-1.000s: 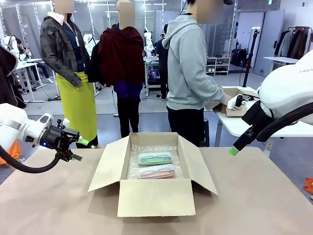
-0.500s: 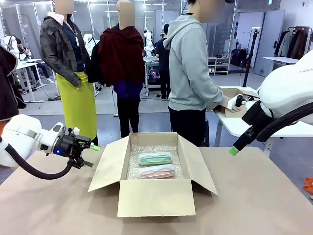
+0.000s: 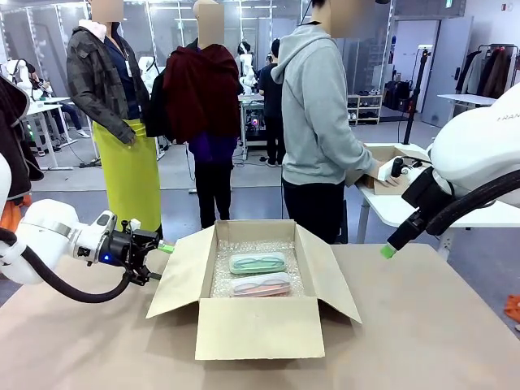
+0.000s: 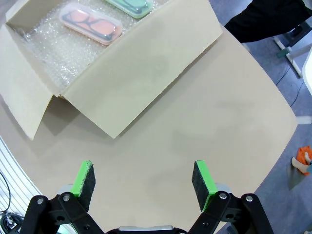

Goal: Pack the glasses set securely to prepare it for shipping.
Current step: Position the Package Box on the left side of the table.

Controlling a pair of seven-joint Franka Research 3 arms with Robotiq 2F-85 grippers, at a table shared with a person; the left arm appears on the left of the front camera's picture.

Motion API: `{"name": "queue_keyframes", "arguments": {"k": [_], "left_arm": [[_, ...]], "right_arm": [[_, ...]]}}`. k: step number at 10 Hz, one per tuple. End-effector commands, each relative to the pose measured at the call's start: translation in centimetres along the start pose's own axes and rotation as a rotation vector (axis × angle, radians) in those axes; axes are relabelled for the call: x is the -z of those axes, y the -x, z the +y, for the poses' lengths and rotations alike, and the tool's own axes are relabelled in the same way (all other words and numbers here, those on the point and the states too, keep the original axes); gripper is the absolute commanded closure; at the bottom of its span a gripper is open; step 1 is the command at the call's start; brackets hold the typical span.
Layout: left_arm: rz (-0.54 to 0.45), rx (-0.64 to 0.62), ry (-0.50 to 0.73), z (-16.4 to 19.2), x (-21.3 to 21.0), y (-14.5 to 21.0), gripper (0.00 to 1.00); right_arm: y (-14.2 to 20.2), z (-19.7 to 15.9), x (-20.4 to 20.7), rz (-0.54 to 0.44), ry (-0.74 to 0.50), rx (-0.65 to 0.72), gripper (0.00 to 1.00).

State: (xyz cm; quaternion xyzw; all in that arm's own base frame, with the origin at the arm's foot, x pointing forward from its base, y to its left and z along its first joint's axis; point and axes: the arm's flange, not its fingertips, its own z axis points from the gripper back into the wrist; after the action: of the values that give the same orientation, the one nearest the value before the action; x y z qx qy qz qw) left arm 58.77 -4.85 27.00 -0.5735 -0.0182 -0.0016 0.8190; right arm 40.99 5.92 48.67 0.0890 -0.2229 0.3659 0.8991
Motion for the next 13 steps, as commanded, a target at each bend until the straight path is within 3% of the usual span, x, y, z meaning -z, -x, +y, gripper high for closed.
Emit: {"name": "queue_keyframes", "arguments": {"k": [1,4,7,8,13], "left_arm": [[-0.002,0.018,0.045,0.8,0.8,-0.1,0.00],[-0.014,0.068,0.138,1.8,1.7,0.3,0.00],[-0.038,0.121,0.202,1.2,1.1,0.5,0.87],[-0.013,0.125,0.209,0.9,0.8,0.4,1.00],[-0.022,0.158,0.244,0.1,-0.1,0.6,1.00]], "right_arm": [[-0.3,0.2,0.0,0.008,0.009,0.019,0.00],[-0.3,0.2,0.0,0.008,0.009,0.019,0.00],[-0.3,0.2,0.0,0.008,0.009,0.019,0.00],[-0.3,0.2,0.0,0.008,0.009,0.019,0.00],[-0.3,0.2,0.0,0.008,0.009,0.019,0.00]]}}
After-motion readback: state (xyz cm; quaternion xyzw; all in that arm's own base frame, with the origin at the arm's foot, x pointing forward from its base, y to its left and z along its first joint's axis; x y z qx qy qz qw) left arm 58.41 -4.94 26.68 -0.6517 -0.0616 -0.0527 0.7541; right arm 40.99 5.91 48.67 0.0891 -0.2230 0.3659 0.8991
